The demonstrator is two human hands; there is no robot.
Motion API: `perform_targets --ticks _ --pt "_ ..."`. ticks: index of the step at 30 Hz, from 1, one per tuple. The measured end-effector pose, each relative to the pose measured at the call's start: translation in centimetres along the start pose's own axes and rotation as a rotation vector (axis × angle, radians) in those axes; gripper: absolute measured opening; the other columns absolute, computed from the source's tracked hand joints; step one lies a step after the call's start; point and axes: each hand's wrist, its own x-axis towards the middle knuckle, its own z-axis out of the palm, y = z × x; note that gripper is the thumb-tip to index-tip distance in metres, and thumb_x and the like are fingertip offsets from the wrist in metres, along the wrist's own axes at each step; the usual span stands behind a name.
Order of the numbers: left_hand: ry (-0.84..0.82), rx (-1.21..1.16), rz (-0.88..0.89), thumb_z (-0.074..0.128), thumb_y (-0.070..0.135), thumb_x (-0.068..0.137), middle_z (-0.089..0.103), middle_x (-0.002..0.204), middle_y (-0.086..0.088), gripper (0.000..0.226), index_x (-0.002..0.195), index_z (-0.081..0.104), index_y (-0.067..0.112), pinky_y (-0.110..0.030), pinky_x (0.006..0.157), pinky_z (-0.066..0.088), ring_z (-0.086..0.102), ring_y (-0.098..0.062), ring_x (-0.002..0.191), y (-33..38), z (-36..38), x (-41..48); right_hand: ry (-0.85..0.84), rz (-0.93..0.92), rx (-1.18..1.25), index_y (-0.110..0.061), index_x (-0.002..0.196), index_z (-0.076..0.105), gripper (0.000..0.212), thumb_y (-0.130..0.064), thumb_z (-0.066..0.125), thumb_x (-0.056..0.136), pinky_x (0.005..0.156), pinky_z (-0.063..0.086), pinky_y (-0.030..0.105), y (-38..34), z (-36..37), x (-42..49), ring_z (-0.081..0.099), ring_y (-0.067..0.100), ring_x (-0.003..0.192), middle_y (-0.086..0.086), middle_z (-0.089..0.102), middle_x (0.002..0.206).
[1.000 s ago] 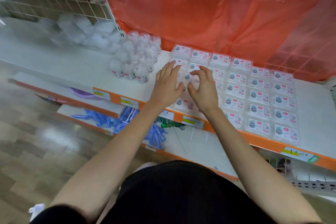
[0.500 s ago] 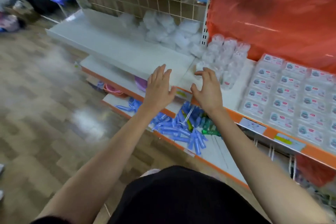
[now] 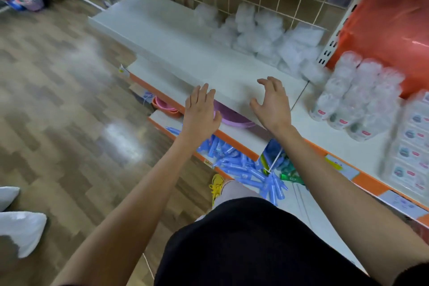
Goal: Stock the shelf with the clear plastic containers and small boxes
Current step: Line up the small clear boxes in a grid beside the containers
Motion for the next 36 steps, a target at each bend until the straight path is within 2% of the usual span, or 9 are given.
perform_targets --ticks 5,10,17,20,23,27,31,36 --pt "-0.041 0.028 0.051 0.055 0.023 0.092 0.024 0.158 -0.015 0.061 0.147 0.034 0.006 -0.041 0.117 0.014 0.016 -0.033 0.147 -4.2 -0.4 6.1 0.041 0.039 0.001 -0.011 0.143 0.044 0.055 -0.020 0.057 0.090 0.110 0.028 0.039 -2.2 2.9 6.3 0.035 0.030 0.138 0.013 0.032 0.154" --pt "-0.150 0.064 0.113 0.051 0.025 0.094 0.016 0.160 -0.014 0.062 0.149 0.028 0.008 -0.041 0.117 0.013 0.011 -0.032 0.148 -6.3 -0.8 11.9 0.073 0.102 -0.085 -0.011 0.145 0.042 0.057 -0.024 0.058 0.093 0.113 0.027 0.042 -3.1 3.8 11.6 0.029 0.033 0.142 0.015 0.026 0.158" --pt "-0.240 0.047 0.183 0.050 0.027 0.096 0.012 0.161 -0.010 0.062 0.150 0.024 0.011 -0.036 0.116 0.013 0.012 -0.026 0.148 -8.6 -0.2 17.2 0.149 0.191 -0.228 -0.011 0.154 0.023 0.066 -0.031 0.051 0.098 0.118 0.019 0.044 -3.7 5.2 16.9 0.018 0.031 0.148 0.011 0.020 0.162" --pt "-0.233 0.059 0.240 0.049 0.028 0.095 0.013 0.161 -0.009 0.062 0.150 0.025 0.012 -0.036 0.116 0.013 0.014 -0.026 0.147 -9.9 0.6 19.6 0.120 0.250 -0.335 -0.013 0.155 0.020 0.065 -0.035 0.048 0.101 0.119 0.013 0.043 -3.1 5.8 18.8 0.013 0.028 0.150 0.008 0.018 0.163" --pt "-0.248 0.061 0.296 0.048 0.027 0.095 0.014 0.160 -0.010 0.062 0.150 0.025 0.011 -0.037 0.116 0.013 0.015 -0.028 0.146 -11.0 1.0 21.7 0.126 0.302 -0.400 -0.017 0.154 0.025 0.058 -0.033 0.046 0.102 0.118 0.013 0.043 -2.7 6.2 19.5 0.016 0.027 0.149 0.006 0.023 0.162" --pt "-0.288 0.099 0.406 0.048 0.027 0.095 0.013 0.161 -0.009 0.064 0.151 0.022 0.012 -0.038 0.116 0.014 0.014 -0.028 0.147 -11.9 1.4 24.6 0.198 0.338 -0.412 -0.023 0.147 0.041 0.046 -0.025 0.048 0.102 0.114 0.017 0.042 -2.7 6.7 19.6 0.024 0.025 0.146 0.002 0.033 0.159" --pt "-0.318 0.138 0.488 0.050 0.028 0.094 0.011 0.162 -0.010 0.068 0.152 0.020 0.011 -0.043 0.116 0.016 0.015 -0.031 0.146 -12.6 1.5 28.0 0.234 0.366 -0.386 -0.024 0.146 0.045 0.043 -0.025 0.047 0.103 0.114 0.019 0.038 -3.7 7.3 19.5 0.028 0.026 0.145 0.001 0.038 0.156" --pt "-0.384 0.190 0.619 0.049 0.026 0.095 0.007 0.163 -0.008 0.071 0.154 0.013 0.012 -0.044 0.117 0.016 0.011 -0.031 0.148 -12.1 1.7 30.9 0.402 0.303 -0.328 -0.019 0.142 0.051 0.041 -0.023 0.050 0.102 0.108 0.032 0.044 -5.1 10.1 16.8 0.043 0.032 0.136 0.006 0.050 0.147"
